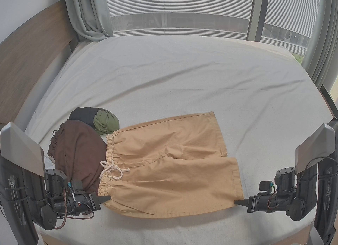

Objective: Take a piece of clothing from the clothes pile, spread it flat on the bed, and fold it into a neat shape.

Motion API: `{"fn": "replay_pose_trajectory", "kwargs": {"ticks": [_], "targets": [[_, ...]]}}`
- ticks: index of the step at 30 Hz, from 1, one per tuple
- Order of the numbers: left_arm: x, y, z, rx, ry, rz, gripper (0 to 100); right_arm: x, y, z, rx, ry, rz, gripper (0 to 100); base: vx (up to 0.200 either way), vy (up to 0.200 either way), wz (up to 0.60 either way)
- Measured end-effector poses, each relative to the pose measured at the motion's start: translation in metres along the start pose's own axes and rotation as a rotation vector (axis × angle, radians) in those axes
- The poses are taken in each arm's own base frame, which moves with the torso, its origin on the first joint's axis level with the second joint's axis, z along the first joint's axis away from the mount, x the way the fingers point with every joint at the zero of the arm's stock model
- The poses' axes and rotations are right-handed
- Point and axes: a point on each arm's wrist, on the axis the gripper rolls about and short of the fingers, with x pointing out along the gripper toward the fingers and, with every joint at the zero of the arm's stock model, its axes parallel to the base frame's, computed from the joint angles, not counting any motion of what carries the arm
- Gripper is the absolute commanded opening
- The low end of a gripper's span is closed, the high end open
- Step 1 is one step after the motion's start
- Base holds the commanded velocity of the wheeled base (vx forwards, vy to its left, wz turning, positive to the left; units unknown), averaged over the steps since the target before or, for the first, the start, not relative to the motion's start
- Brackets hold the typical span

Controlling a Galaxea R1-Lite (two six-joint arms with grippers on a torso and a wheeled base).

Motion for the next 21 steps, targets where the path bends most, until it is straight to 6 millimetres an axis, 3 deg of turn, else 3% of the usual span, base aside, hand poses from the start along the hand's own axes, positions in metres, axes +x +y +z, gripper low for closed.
{"fn": "replay_pose_trajectory", "kwargs": {"ticks": [16, 17, 18, 19, 21], "targets": [[0.005, 0.014, -0.011, 0.007, 0.055, 0.041, 0, 0.005, -0.007, -0.009, 0.017, 0.041, -0.017, 0, 0.000, 0.000, 0.00], [0.005, 0.015, -0.011, 0.005, 0.056, 0.043, 100, 0.006, -0.007, -0.009, 0.017, 0.040, -0.018, 0, 0.000, 0.000, 0.00], [0.005, 0.015, -0.011, 0.004, 0.056, 0.044, 100, 0.006, -0.007, -0.009, 0.015, 0.040, -0.018, 0, 0.000, 0.000, 0.00], [0.005, 0.015, -0.011, 0.002, 0.056, 0.045, 100, 0.006, -0.007, -0.009, 0.012, 0.041, -0.018, 100, 0.000, 0.000, 0.00], [0.005, 0.016, -0.011, 0.000, 0.056, 0.047, 100, 0.007, -0.008, -0.009, 0.002, 0.043, -0.019, 100, 0.000, 0.000, 0.00]]}}
